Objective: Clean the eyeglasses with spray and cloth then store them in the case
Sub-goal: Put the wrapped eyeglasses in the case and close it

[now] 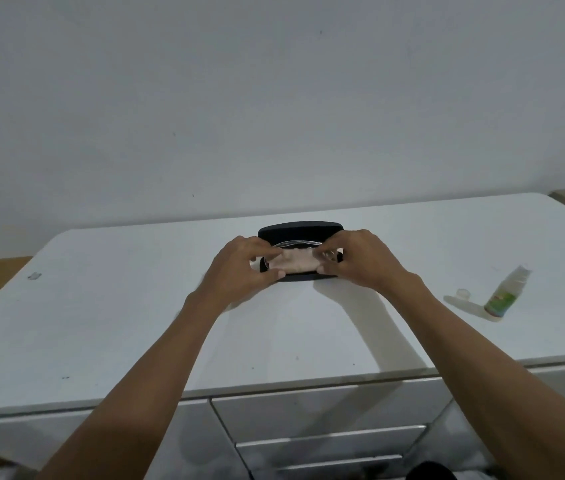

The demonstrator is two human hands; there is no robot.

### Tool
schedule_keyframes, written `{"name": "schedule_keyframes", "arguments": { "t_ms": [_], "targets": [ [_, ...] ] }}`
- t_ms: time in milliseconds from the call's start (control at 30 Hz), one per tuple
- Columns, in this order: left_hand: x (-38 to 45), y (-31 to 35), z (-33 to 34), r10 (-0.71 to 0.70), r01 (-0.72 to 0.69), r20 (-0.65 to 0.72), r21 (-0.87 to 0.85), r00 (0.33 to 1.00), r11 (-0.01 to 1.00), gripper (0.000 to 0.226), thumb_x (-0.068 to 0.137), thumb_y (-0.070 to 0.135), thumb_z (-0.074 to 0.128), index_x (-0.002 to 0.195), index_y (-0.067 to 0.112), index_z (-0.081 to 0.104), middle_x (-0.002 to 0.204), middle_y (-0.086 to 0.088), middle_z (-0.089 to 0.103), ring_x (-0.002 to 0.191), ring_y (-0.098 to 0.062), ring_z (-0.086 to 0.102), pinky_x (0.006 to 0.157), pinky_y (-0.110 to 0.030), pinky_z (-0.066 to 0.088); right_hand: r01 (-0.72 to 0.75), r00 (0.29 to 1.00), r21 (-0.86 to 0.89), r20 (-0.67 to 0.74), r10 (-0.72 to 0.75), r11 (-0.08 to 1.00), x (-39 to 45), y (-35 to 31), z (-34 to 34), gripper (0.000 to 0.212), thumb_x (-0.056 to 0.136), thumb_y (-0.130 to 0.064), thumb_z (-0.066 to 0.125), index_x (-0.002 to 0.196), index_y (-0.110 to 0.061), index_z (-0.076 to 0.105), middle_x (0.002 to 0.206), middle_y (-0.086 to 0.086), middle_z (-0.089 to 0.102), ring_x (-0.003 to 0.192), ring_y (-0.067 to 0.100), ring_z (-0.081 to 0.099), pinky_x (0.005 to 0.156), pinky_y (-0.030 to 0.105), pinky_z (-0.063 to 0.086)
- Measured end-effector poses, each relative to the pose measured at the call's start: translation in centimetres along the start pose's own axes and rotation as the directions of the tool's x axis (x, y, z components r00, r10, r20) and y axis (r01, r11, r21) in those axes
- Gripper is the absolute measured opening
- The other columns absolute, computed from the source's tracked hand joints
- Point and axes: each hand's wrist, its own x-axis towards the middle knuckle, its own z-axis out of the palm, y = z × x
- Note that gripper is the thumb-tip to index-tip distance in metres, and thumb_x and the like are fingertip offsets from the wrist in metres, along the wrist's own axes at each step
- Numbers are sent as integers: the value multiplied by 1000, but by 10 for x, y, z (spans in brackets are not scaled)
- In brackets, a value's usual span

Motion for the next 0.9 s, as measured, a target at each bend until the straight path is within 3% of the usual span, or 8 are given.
{"name": "schedule_keyframes", "arguments": {
  "t_ms": [167, 400, 600, 733, 833, 900],
  "targets": [
    [-6, 0, 3, 15, -14, -6, 51, 1000, 999, 41, 75, 61, 70, 112, 43, 73, 113, 28, 68, 93, -5, 55, 83, -34, 52, 22, 1000, -16, 14, -22, 1000, -1, 0, -3, 21, 82, -32, 82, 103, -29, 82, 101, -13, 72, 85, 13, 62, 78, 33, 52],
    [-14, 2, 5, 17, -14, -34, 72, 999, 997, 34, 81, 59, 70, 111, 44, 74, 131, 19, 67, 109, -4, 57, 91, -38, 52, 32, 999, -44, 17, -31, 999, -7, -4, -4, 17, 86, -34, 78, 101, -30, 83, 103, -10, 73, 89, 15, 65, 79, 37, 55],
    [-15, 9, 5, 37, -30, -76, 90, 996, 995, 27, 84, 53, 70, 104, 36, 77, 118, 23, 70, 101, -4, 56, 85, -37, 53, 46, 997, -49, -53, -49, 998, -11, -2, 0, 13, 90, -36, 75, 93, -26, 82, 101, -9, 71, 80, 14, 60, 73, 35, 53],
    [-20, 12, 4, 61, -51, -78, 134, 995, 990, 25, 84, 49, 72, 104, 35, 78, 123, 20, 69, 108, -4, 56, 83, -36, 54, 61, 996, -78, -62, -66, 995, -15, -1, 1, 16, 92, -36, 73, 89, -22, 80, 88, -17, 61, 79, 16, 56, 74, 39, 54],
    [-27, 16, 3, 107, -87, -125, 159, 986, 983, 24, 82, 40, 81, 104, 31, 79, 129, 12, 67, 119, -9, 54, 82, -30, 52, 77, 986, -88, -139, -89, 993, -21, -1, 4, 14, 91, -34, 75, 86, -22, 79, 94, -15, 65, 85, 16, 56, 71, 39, 54],
    [-30, 21, 3, 162, -132, -145, 195, 976, 972, 20, 80, 31, 85, 98, 24, 80, 117, 9, 69, 112, -14, 57, 74, -30, 53, 73, 985, -99, -146, -87, 992, -26, -2, 6, 6, 90, -30, 74, 93, -29, 79, 99, -12, 68, 89, 14, 55, 70, 38, 53]
  ]
}}
